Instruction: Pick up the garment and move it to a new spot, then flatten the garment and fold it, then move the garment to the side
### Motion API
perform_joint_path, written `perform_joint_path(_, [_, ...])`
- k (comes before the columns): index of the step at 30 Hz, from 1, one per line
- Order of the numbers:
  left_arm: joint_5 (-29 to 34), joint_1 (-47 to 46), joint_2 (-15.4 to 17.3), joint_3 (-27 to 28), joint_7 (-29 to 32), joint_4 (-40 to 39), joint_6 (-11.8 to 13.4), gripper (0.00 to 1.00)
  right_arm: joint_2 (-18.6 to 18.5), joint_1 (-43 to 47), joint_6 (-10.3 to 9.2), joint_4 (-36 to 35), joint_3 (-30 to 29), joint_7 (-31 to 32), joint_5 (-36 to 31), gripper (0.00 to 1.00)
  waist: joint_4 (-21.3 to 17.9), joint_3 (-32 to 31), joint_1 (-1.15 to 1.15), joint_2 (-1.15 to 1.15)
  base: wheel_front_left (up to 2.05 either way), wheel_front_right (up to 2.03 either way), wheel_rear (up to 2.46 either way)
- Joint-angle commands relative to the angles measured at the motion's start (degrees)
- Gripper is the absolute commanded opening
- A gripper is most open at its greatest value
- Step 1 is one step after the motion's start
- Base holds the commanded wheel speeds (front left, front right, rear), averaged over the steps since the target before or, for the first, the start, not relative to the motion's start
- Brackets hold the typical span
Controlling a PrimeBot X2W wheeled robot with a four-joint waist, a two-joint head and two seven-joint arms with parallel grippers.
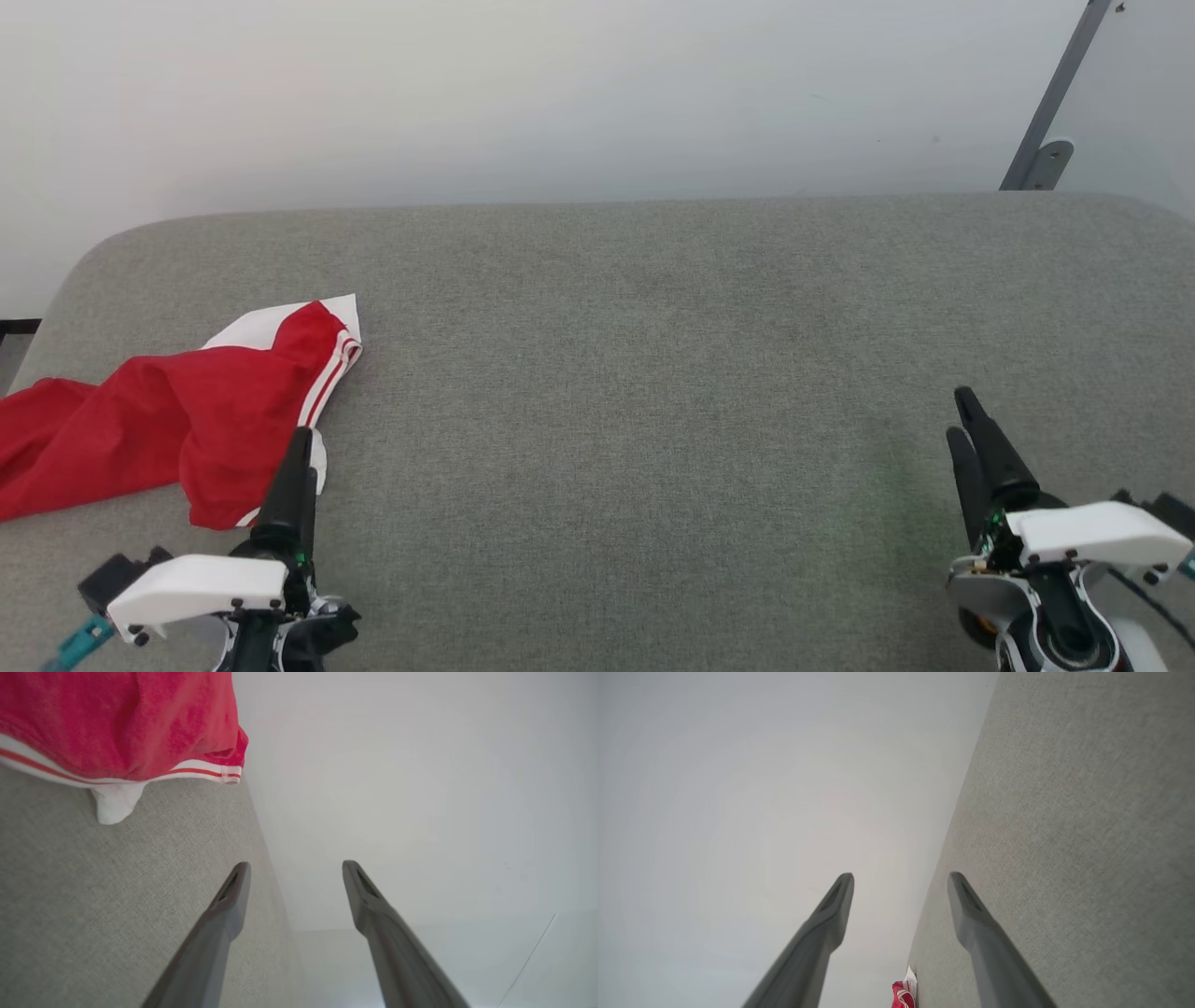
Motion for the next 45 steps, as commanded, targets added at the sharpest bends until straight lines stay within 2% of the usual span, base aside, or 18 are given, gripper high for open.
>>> perform_joint_path(1, [2.1,-2.5,1.0,-0.5,-0.7,-0.4,0.1,1.00,-1.0,-2.6,0.09,-0.5,0.9,-0.8,-1.3,1.00,0.0,0.0,0.00,0.00,0.00,0.00,0.00])
perform_joint_path(14, [18.1,-4.1,2.6,-0.7,-3.8,-1.0,1.3,1.00,-5.7,-8.0,0.10,2.9,7.4,-5.3,-10.2,1.00,0.1,0.0,0.00,0.00,0.00,0.00,0.00])
perform_joint_path(23, [30.3,-4.3,4.1,-2.1,-5.7,-1.6,2.5,1.00,-8.5,-12.2,0.11,7.1,11.6,-7.6,-21.4,1.00,0.2,0.0,0.00,0.00,0.00,0.00,0.00])
perform_joint_path(33, [41.8,-4.5,5.6,-4.4,-7.6,-2.5,4.3,1.00,-10.1,-15.6,0.11,11.8,13.3,-9.5,-36.0,1.00,0.3,-0.1,0.00,0.00,0.00,0.00,0.00])
perform_joint_path(45, [50.0,-4.9,6.6,-6.7,-9.5,-3.3,5.4,1.00,-10.4,-17.9,0.12,15.0,13.0,-11.5,-48.8,1.00,0.4,-0.3,0.00,0.00,0.00,0.00,0.00])
